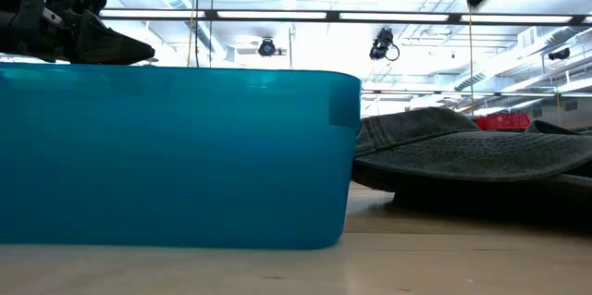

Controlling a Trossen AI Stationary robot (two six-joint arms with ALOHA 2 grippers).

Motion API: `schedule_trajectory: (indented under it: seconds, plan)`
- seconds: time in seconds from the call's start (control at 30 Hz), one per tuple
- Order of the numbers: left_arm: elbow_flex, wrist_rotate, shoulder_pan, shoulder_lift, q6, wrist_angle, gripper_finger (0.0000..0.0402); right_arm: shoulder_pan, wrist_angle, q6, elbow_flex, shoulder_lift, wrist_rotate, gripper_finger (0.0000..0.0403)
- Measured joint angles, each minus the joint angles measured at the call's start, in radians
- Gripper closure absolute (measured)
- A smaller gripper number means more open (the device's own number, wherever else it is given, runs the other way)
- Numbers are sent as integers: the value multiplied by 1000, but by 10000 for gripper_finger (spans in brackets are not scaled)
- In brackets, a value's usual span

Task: Pick & Place hat
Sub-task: Put the bottom left black cap into the blue bin

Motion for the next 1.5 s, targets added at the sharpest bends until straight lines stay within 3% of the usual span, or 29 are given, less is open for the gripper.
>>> schedule_trajectory:
  seconds: [0.27,0.57,0.77,1.5]
  plan:
    - [0,0,0,0,0,0,344,21,395,-29,-233,102,0,208]
    - [0,0,0,0,0,0,344,-43,640,-53,-314,294,-58,208]
    - [0,0,0,0,0,0,344,-70,659,-13,-311,378,-97,208]
    - [0,0,0,0,0,0,344,-72,593,21,-313,387,-123,208]
